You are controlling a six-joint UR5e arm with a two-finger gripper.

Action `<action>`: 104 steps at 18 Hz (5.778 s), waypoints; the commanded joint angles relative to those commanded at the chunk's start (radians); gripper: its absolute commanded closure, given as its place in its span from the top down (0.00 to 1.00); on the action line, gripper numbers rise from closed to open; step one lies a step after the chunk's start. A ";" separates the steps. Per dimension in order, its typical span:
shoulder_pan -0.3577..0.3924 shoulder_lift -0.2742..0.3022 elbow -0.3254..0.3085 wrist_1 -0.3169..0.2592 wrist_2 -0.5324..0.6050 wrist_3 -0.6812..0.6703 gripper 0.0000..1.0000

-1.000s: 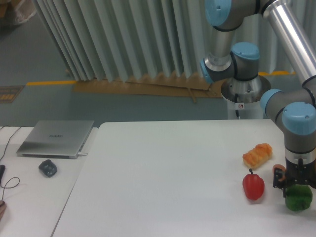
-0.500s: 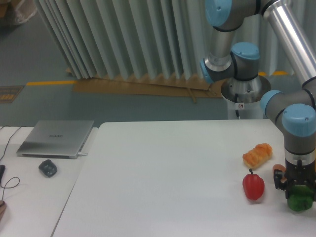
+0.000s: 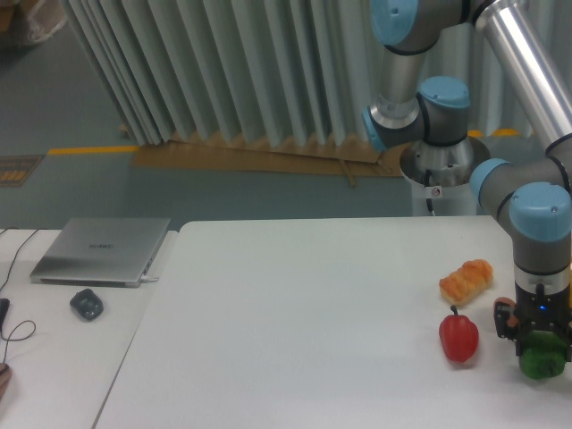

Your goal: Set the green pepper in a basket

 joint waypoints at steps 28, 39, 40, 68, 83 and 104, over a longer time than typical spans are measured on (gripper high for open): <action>0.239 0.169 -0.005 -0.225 -0.061 0.800 0.48; 0.365 0.189 0.002 -0.305 -0.068 1.392 0.48; 0.374 0.189 0.002 -0.305 -0.068 1.442 0.48; 0.400 0.087 0.009 -0.259 -0.068 1.677 0.56; 0.399 0.098 -0.002 -0.248 -0.127 1.654 1.00; 0.130 0.219 0.025 -0.345 -0.130 1.373 1.00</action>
